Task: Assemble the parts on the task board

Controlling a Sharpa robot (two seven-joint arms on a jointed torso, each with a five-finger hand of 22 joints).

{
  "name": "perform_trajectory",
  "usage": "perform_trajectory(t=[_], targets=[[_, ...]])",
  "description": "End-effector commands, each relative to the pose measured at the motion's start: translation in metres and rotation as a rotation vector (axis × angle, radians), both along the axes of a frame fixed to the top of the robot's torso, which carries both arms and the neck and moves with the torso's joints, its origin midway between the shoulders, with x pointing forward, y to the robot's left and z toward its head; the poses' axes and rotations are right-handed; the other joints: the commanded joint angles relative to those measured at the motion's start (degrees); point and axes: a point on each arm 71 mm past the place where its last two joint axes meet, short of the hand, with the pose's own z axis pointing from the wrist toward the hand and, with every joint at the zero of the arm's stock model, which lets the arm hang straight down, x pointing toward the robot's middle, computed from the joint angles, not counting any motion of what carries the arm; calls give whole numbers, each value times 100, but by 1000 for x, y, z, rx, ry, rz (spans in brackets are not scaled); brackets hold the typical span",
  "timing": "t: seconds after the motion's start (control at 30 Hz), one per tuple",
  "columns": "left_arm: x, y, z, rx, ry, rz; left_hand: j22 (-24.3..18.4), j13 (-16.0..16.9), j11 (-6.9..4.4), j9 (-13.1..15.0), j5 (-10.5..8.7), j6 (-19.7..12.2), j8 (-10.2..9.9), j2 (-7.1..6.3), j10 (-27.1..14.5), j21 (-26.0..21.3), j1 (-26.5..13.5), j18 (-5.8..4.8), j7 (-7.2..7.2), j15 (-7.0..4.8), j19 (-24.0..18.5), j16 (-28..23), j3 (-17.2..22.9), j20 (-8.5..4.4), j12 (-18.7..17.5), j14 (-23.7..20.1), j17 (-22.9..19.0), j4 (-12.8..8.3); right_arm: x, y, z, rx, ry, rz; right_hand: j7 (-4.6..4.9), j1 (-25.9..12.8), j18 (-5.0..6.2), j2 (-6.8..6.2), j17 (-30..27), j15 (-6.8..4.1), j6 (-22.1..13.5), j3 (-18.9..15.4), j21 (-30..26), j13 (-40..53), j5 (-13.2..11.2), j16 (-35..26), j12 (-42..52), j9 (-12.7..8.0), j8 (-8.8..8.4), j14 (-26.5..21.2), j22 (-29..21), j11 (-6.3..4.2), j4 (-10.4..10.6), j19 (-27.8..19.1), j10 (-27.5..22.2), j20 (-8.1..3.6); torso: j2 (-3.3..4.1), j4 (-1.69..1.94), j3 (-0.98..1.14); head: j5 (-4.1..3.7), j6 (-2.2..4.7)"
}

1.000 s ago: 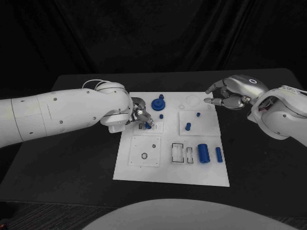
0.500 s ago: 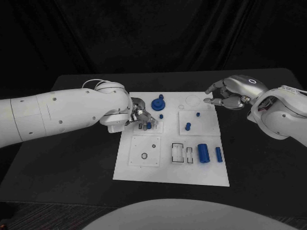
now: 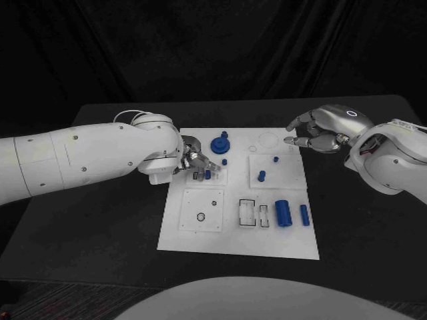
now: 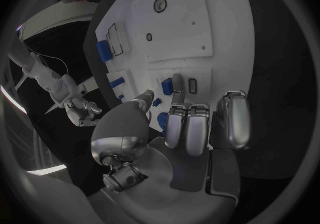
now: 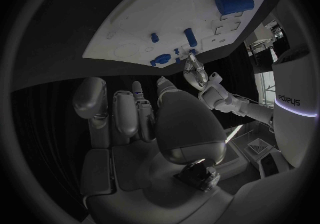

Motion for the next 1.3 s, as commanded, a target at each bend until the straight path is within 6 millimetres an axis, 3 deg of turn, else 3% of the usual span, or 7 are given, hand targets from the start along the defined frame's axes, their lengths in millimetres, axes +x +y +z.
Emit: perform_trajectory(t=[0.03,0.2,0.33,0.43,0.6,1.13,1.3], targets=[[-2,2,-2,-12,-11,20,885,1507,-85,370,-25,-18,280,81,599,52,128,6,-53,-69,96,15,-176,-52,20,605,1510,70,0,-2,-1,-6,3,-13,16,53,78,-1,-7,2,29,6,-11,343,25,-27,-35,-8,-26,91,742,4,-13,-36,-26,13,1,2,-3,3,-1],[-3,9,8,-65,-69,50,925,1507,-111,599,-24,-73,441,79,599,88,236,-11,-75,-93,150,15,-324,-70,20,605,1510,131,-1,-3,-1,-5,1,-16,16,52,79,-3,-11,2,30,3,-18,338,24,-32,-38,-10,-27,90,741,4,-11,-38,-29,13,-2,5,-4,-36,-1],[0,16,23,-81,-108,58,942,1507,-121,715,-10,-99,524,69,599,98,387,-15,-89,-102,168,15,-399,-80,20,605,1510,122,-1,-4,-1,-6,2,-18,16,52,79,-3,-11,2,30,3,-18,338,24,-32,-38,-10,-27,90,741,4,-11,-38,-29,13,-2,1,-7,-8,-1],[6,23,40,-89,-150,70,957,1507,-130,819,106,-114,604,96,599,103,556,-17,-107,-107,180,15,-473,-91,20,605,1510,121,-1,-5,-1,-6,1,-17,16,52,79,-3,-11,2,30,3,-18,338,24,-32,-38,-10,-27,90,741,4,-11,-38,-29,13,-5,0,-9,-19,-1],[18,35,54,-71,-174,88,962,1507,-132,930,22,-207,654,156,599,85,805,-14,-104,-111,171,15,-491,-90,20,605,1510,66,0,-5,-1,-6,1,-17,16,49,79,-4,-12,2,31,-1,-20,337,23,-32,-39,-12,-27,90,741,4,-8,-38,-30,13,2,-12,-4,-18,-1],[51,58,56,-69,-215,137,990,1507,-137,1083,80,-259,761,229,599,86,1090,-17,-113,-111,181,15,-473,-90,20,605,1510,-27,-1,-7,-7,-11,13,-17,15,47,80,-1,-8,2,34,-3,-25,334,24,-29,-42,-15,-28,92,740,4,-6,-39,-31,13,36,-16,6,36,-1],[57,60,48,-71,-215,147,989,1507,-105,1113,101,-467,701,241,599,55,1174,-11,-67,-90,153,15,-493,-79,20,605,1510,-37,-2,-6,-8,-11,16,-15,15,49,81,2,-14,2,35,-2,-29,333,26,-35,-42,-17,-28,91,739,4,-7,-39,-31,14,48,3,-30,24,-1]])
